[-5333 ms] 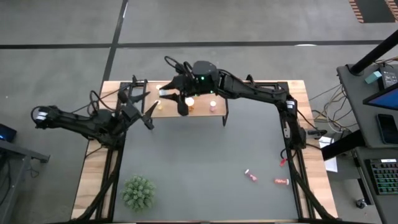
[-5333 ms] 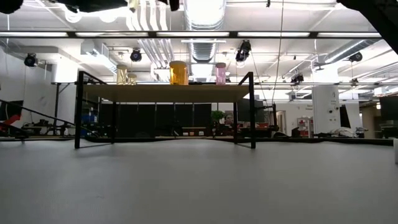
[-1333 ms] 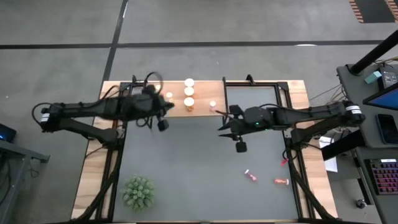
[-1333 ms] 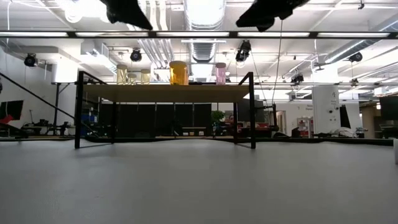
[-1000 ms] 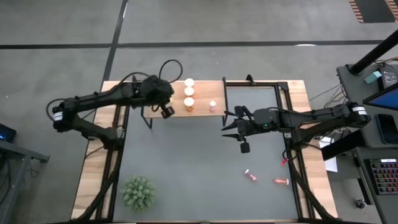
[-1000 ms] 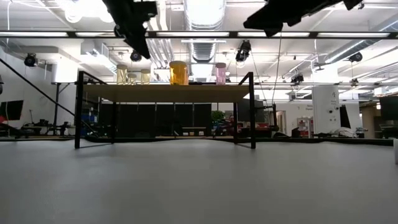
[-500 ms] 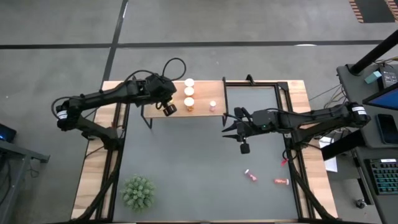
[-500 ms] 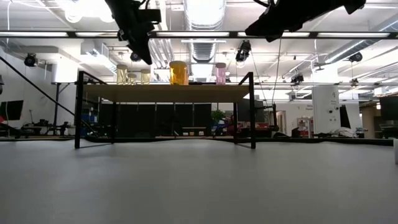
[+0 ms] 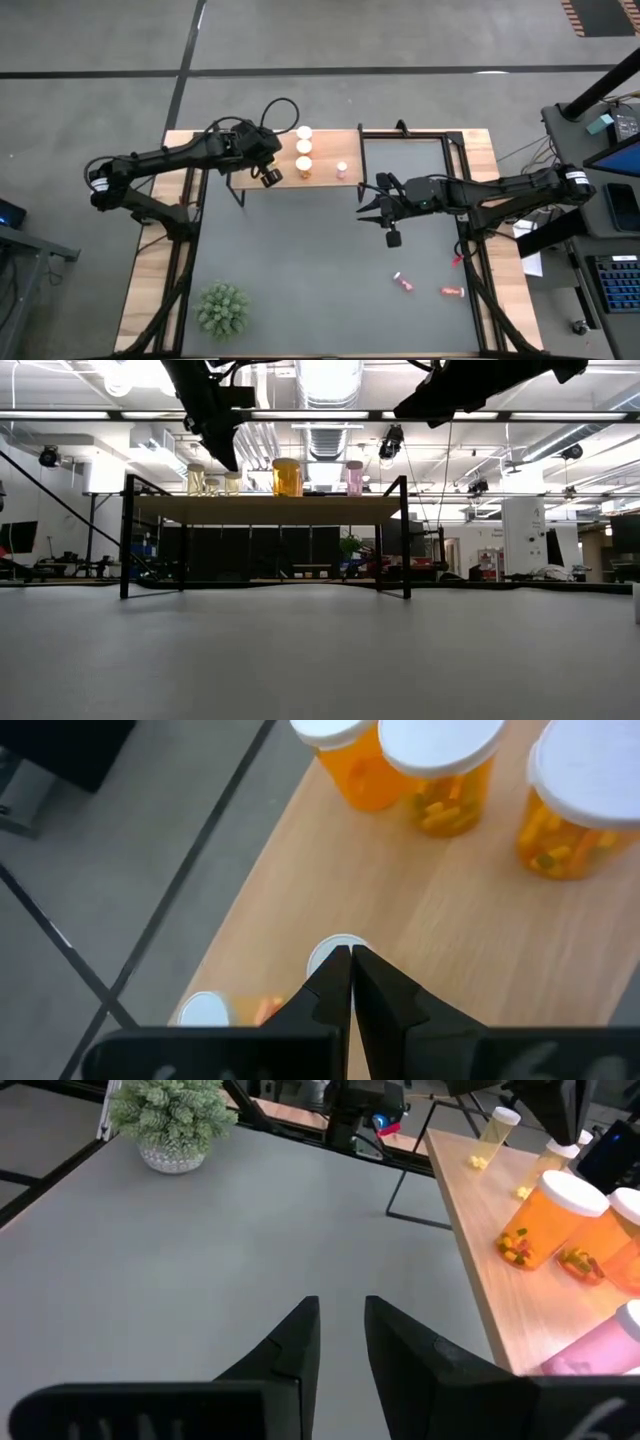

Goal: Pick and place medicine bottles onto shelf by color
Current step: Put the yellow pill bottle on the shelf aligned with the yellow pill bottle

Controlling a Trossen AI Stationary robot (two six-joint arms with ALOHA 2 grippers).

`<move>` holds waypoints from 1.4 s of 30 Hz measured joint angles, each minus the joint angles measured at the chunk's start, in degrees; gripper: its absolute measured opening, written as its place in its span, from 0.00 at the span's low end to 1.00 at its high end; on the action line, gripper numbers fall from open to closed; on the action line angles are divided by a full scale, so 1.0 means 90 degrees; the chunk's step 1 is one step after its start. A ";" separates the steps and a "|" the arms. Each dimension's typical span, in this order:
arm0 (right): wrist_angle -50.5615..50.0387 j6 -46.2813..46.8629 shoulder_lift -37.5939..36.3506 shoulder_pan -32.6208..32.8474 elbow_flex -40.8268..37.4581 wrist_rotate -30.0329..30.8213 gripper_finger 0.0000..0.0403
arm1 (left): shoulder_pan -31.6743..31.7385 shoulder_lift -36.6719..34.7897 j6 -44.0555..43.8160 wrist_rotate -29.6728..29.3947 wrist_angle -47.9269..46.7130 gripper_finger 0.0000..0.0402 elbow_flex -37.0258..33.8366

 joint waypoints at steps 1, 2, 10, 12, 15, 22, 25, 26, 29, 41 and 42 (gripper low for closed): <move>0.0001 0.0000 0.0000 0.0000 0.0000 -0.0001 0.19 | 0.0002 0.0002 0.0002 -0.0009 -0.0011 0.00 0.0003; -0.0001 0.0001 0.0000 0.0000 0.0000 0.0000 0.19 | 0.0003 -0.0001 0.0002 -0.0009 -0.0016 0.00 0.0005; -0.0001 0.0007 0.0000 0.0000 0.0000 -0.0001 0.17 | 0.0007 -0.0053 0.0022 -0.0169 -0.0130 0.00 0.0000; -0.0001 0.0007 0.0000 0.0000 0.0000 -0.0001 0.17 | 0.0007 -0.0071 0.0022 -0.0169 -0.0178 0.00 -0.0002; -0.0001 0.0010 0.0000 0.0000 0.0000 -0.0001 0.17 | 0.0007 -0.0083 0.0022 -0.0220 -0.0255 0.00 -0.0002; -0.0001 0.0056 0.0000 0.0000 0.0000 -0.0001 0.17 | 0.0007 -0.0175 0.0010 -0.0258 -0.0114 0.00 0.0113; -0.0001 0.0053 0.0000 0.0000 0.0000 -0.0001 0.17 | 0.0007 -0.0202 0.0007 -0.0273 -0.0073 0.00 0.0175; -0.0001 0.0053 0.0000 0.0000 0.0000 -0.0001 0.17 | 0.0010 -0.0201 0.0007 -0.0279 -0.0069 0.00 0.0165; -0.0003 0.0051 0.0000 0.0000 0.0000 -0.0001 0.17 | 0.0009 -0.0152 0.0005 -0.0283 -0.0065 0.00 0.0031; -0.0017 0.0107 0.0000 0.0000 0.0000 -0.0001 0.17 | 0.0012 -0.0088 -0.0017 -0.0507 -0.0178 0.00 -0.0058; -0.0015 0.0107 0.0000 0.0000 -0.0002 -0.0001 0.17 | 0.0012 -0.0105 -0.0024 -0.0507 -0.0223 0.00 -0.0058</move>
